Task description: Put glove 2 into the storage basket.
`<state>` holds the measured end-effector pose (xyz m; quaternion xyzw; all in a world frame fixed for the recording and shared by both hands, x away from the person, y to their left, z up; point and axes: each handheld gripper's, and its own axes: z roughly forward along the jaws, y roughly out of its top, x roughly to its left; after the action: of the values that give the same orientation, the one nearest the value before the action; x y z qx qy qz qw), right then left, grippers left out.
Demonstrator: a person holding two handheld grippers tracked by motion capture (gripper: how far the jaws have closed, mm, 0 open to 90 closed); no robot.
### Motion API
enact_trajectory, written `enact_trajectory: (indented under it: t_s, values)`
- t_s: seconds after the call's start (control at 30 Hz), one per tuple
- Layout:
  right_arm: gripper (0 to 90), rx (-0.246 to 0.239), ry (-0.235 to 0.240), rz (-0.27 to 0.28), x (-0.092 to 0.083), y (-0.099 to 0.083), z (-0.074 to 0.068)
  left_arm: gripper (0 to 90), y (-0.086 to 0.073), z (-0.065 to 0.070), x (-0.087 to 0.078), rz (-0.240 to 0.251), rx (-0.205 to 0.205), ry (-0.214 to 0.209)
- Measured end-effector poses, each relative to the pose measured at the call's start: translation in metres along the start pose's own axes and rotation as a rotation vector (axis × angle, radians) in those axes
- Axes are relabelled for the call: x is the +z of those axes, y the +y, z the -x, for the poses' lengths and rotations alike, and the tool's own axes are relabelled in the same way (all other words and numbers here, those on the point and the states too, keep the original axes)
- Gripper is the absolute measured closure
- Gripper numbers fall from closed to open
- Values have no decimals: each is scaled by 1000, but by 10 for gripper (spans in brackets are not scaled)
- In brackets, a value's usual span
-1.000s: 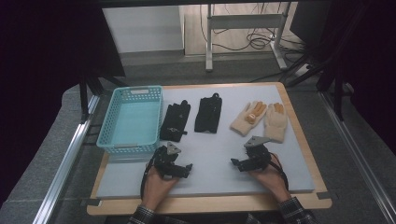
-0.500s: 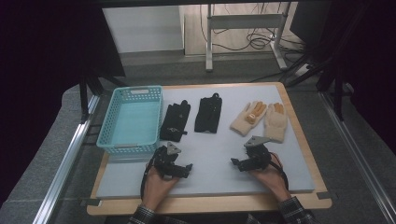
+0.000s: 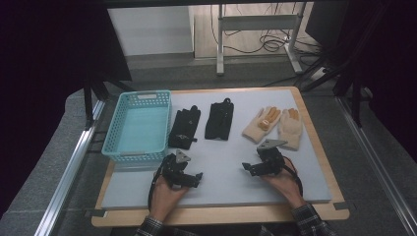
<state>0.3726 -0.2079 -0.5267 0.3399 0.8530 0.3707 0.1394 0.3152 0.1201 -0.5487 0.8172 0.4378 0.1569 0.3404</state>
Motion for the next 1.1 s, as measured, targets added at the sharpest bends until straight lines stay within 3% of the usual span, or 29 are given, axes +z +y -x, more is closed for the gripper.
enact_trajectory:
  t_s: [0.33,0.6,1.1]
  values:
    - [164,8,2,13,4,18,6,9,0,0,0,0,0,0]
    - [256,0,7,33,14,43,15,9,0,0,0,1,0,0]
    - [436,17,-10,22,43,82,33,10,0,0,0,0,3,0]
